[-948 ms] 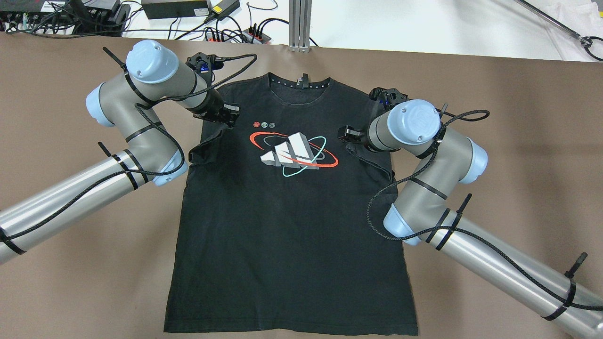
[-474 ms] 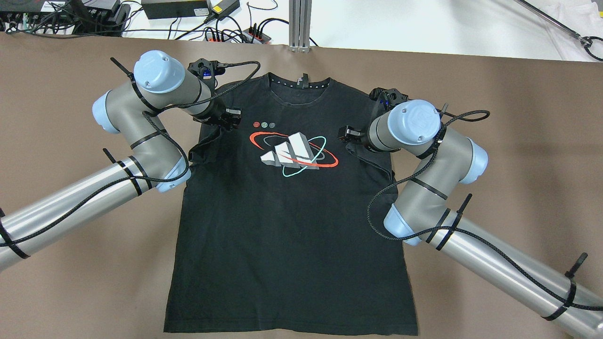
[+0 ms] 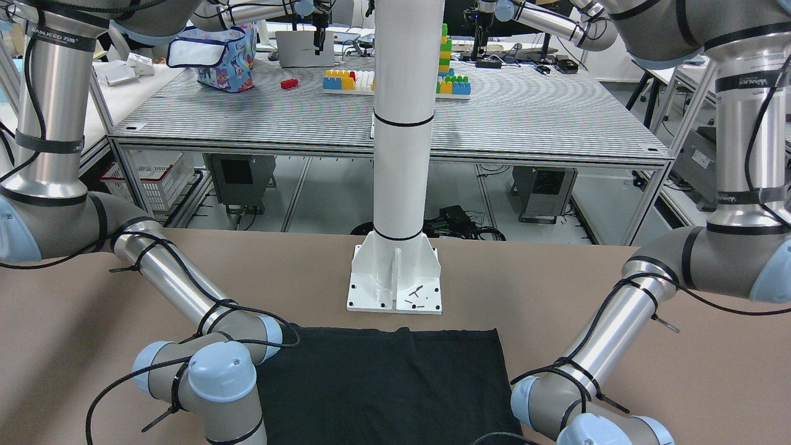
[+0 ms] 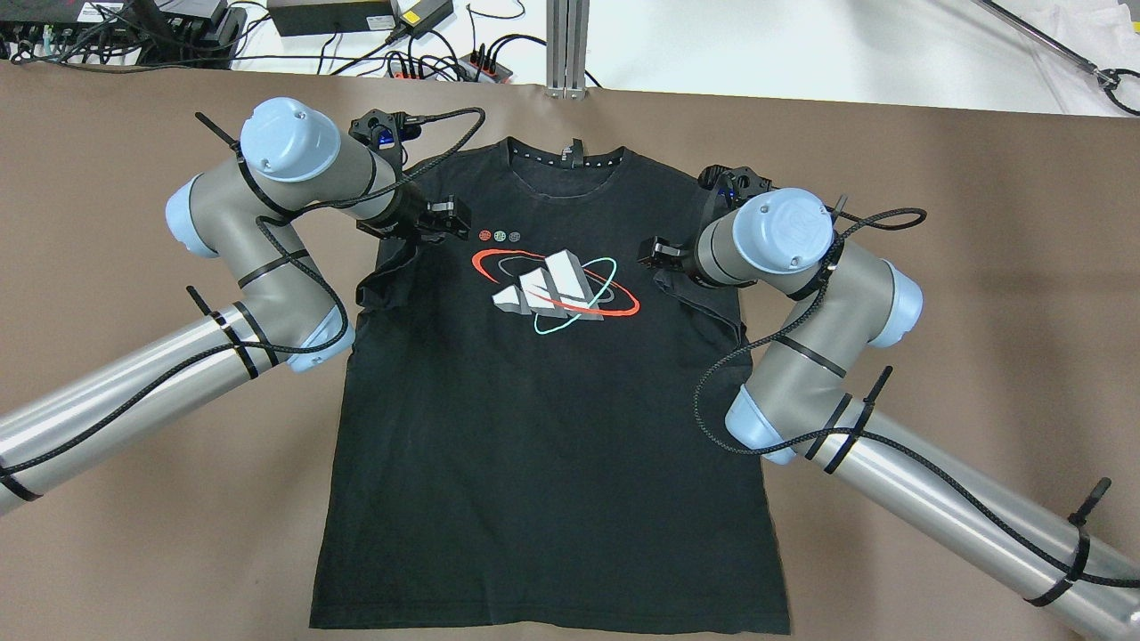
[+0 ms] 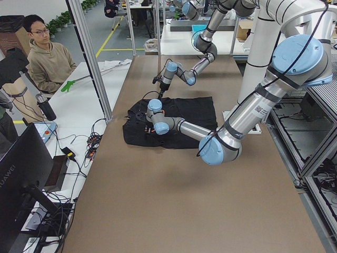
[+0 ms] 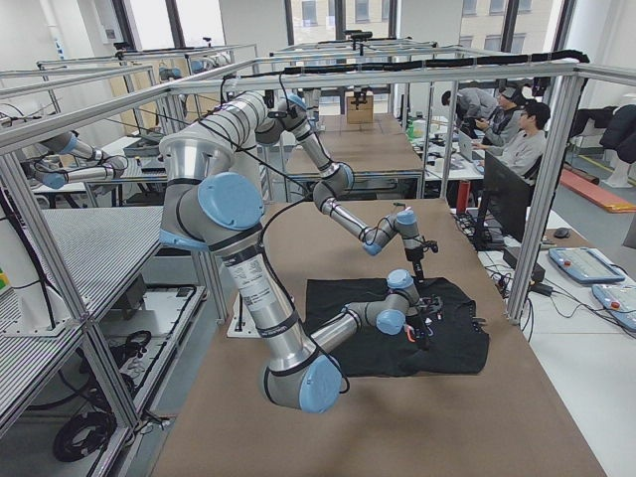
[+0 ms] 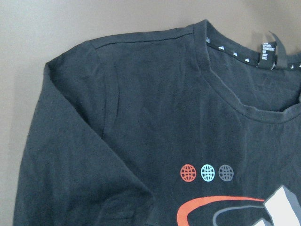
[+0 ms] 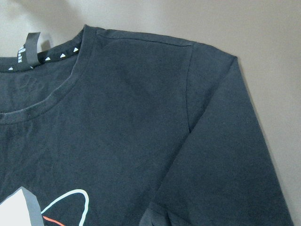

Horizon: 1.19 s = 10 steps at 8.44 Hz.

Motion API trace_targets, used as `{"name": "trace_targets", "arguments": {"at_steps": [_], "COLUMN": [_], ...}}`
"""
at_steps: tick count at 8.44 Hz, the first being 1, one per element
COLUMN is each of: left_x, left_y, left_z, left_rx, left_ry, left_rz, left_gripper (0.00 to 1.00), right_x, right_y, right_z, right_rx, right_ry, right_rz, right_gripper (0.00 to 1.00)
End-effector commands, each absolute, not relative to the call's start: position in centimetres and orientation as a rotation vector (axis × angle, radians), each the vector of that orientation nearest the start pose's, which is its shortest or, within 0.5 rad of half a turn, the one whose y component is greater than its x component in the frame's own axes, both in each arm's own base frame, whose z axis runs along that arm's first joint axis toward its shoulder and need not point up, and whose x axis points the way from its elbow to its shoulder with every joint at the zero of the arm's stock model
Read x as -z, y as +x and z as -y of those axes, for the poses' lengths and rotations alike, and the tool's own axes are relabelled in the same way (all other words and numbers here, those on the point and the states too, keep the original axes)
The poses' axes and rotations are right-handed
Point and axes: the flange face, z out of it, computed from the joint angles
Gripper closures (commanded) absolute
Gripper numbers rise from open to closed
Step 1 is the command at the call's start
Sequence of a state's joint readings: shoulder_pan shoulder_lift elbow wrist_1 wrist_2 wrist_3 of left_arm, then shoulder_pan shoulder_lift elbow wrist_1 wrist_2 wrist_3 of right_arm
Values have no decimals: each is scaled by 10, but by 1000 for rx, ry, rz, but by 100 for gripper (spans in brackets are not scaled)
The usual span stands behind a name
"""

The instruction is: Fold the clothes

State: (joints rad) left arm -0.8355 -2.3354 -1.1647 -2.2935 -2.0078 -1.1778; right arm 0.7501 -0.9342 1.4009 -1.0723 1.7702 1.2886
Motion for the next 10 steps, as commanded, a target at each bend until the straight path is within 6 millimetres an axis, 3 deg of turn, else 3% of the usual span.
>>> {"name": "trace_targets", "arguments": {"at_steps": [1,3,6,7,9,10], "left_x": [-309,-300,-274,-269,-287,-304], "left_y": [461,481,444,438,439,435], "left_z": [627,614,575,571,584,601], "left_rx": [159,151,151,143,109,89], "left_ry": [272,288,299,286,316,328], "left_rz": [-1087,-1087,-1141,-1126,-1076,-1040], "left_gripper": [22,22,22,23,24,23], "right_x": [-302,-306,-314,-314,-315,-315], "right_y": [-464,-469,-468,-468,-469,-473], "right_z": [587,581,580,580,579,575], "right_rx": [-336,-328,-327,-325,-325,-319], "right_ry": [315,314,312,313,311,308], "right_rz": [932,938,937,939,937,940], "right_gripper": [5,5,5,5,5,5]}}
